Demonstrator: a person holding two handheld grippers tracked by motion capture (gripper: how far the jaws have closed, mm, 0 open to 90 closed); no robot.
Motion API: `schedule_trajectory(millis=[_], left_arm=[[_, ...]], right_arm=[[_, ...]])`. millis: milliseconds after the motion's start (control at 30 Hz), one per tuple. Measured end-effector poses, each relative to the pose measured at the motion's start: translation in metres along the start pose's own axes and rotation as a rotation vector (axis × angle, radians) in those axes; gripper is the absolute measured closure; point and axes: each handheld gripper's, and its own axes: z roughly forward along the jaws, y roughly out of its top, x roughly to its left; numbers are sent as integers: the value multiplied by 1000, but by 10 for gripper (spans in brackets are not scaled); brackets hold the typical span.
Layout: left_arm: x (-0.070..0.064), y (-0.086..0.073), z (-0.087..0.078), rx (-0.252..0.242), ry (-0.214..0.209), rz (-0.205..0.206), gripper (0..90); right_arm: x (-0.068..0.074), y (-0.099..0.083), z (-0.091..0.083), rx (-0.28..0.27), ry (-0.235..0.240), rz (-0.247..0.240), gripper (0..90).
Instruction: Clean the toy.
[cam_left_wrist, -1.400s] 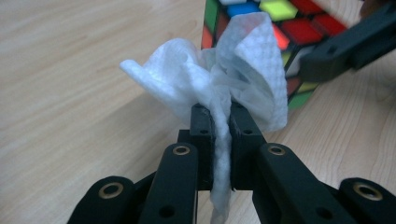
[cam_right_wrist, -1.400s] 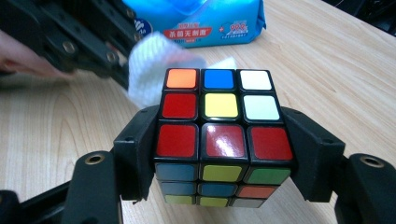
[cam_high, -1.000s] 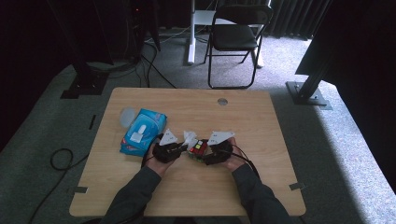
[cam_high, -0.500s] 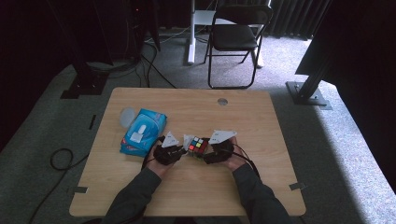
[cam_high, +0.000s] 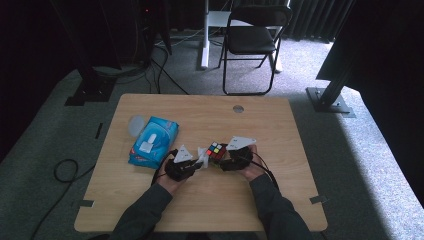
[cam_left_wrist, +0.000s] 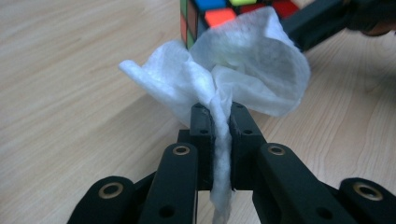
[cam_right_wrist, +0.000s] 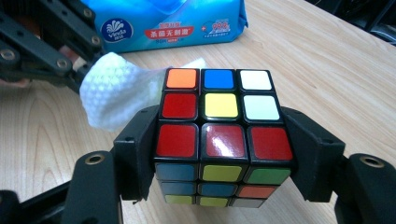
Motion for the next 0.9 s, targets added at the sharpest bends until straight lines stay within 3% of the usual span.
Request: schedule_trajectory(millis=[333,900], left_arm=[[-6,8,-3,-23,-9,22,823],[-19,6,8,11,-59,58,824]], right_arm=[[0,0,1,1,-15,5,342],[-1,1,2,0,-49,19,342]])
